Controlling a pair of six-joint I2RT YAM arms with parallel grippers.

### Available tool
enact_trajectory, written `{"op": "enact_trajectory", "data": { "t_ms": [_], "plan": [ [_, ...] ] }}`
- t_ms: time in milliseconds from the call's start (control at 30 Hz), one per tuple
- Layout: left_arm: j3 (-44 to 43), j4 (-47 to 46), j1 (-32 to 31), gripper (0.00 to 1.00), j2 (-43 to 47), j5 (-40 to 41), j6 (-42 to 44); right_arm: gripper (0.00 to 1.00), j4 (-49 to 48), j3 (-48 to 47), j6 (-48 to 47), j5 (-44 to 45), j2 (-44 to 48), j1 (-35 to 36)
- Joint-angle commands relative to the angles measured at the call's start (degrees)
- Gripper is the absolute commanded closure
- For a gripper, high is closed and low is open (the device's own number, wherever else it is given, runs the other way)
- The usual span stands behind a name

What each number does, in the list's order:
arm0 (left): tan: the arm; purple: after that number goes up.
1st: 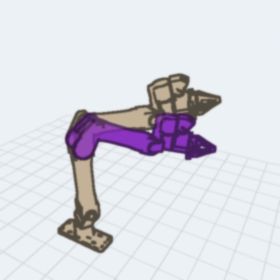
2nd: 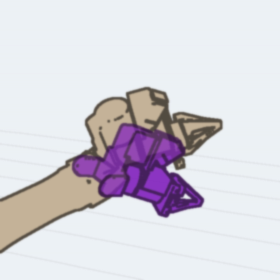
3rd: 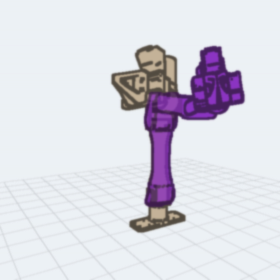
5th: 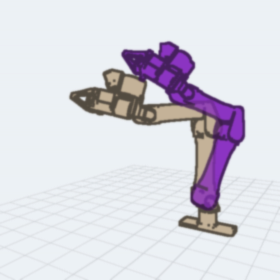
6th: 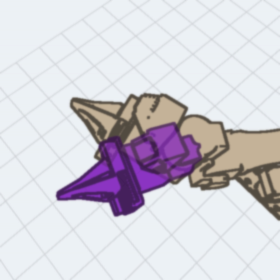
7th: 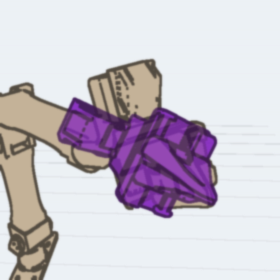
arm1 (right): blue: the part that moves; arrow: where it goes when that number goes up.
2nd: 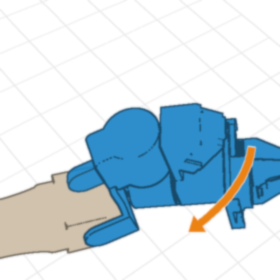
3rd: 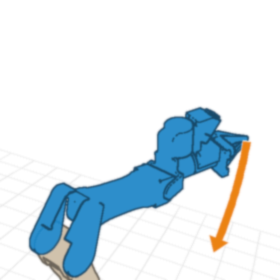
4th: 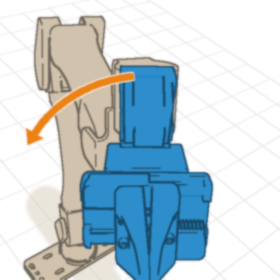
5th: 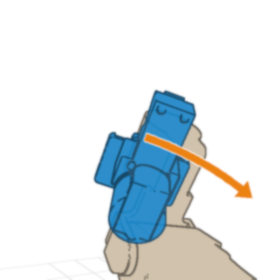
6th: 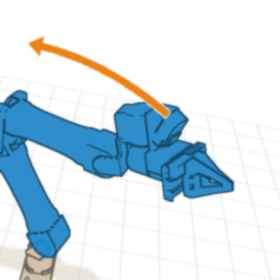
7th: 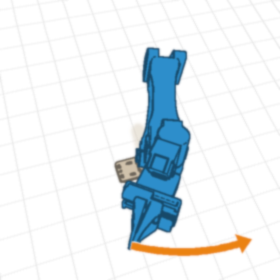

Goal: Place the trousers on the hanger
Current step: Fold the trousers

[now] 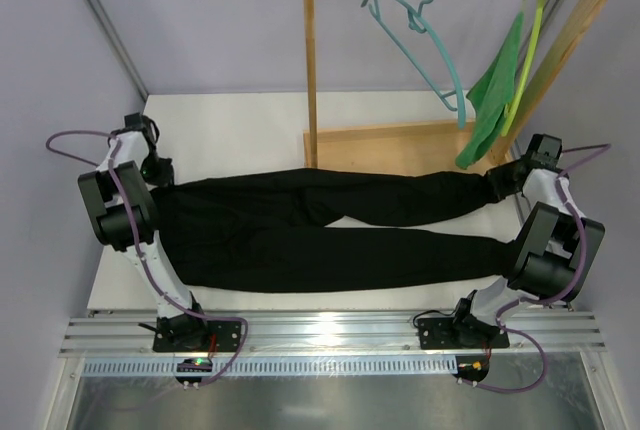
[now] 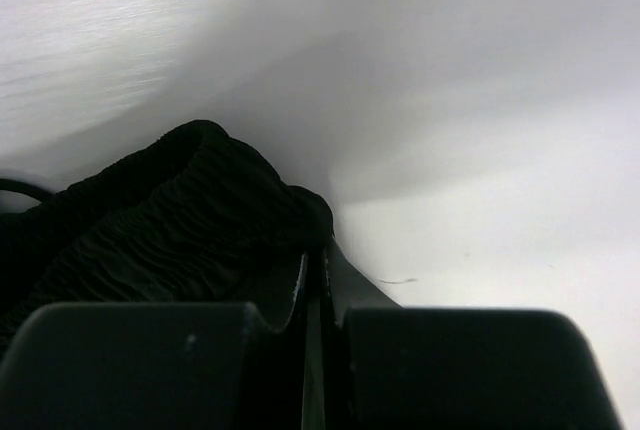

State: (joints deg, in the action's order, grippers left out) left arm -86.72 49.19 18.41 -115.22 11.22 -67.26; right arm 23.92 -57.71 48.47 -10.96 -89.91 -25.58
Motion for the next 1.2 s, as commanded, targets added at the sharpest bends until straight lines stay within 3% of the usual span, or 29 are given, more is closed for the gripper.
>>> {"op": "enact_trajectory", "data": {
  "t_ms": [0,267,433,500,733,833,967,1167],
  "plan": [
    [-2.8,-5.5,0.4,1.00,3.5,-1.8,3.0,0.96,-6.7,-4.7,-3.9,-5.7,4.3,-0.1],
    [-8.4,-4.1,0.6,1.00,7.3,-2.0,10.5,0.96,-5.8,-9.2,-7.6,-5.1,9.7,0.0],
    [-6.6,-3.6,0.8,0.94,8.1,-0.8,11.6,0.96,-4.9,-7.0,-8.6,-4.2,12.8,0.0],
    [-5.7,-4.6,1.5,1.00,7.7,-2.6,12.2,0.96,-4.6,-5.7,-8.9,-3.6,14.3,0.0],
    [-2.2,-11.3,2.9,1.00,8.3,-7.1,14.2,0.96,-3.4,-2.8,-10.9,-1.1,16.3,-0.5],
    [-2.8,-13.1,3.2,0.87,5.5,-10.8,14.2,0.96,-5.3,-1.4,-9.8,-3.9,16.5,-0.5],
    [-4.6,-14.9,3.4,0.83,1.0,-16.5,13.0,0.96,-10.0,3.6,-7.2,-8.6,16.7,-0.5],
    [-3.6,-13.9,3.1,0.68,-0.4,-14.5,9.5,0.96,-12.1,5.0,-7.6,-9.9,15.0,-0.5]
  ]
}}
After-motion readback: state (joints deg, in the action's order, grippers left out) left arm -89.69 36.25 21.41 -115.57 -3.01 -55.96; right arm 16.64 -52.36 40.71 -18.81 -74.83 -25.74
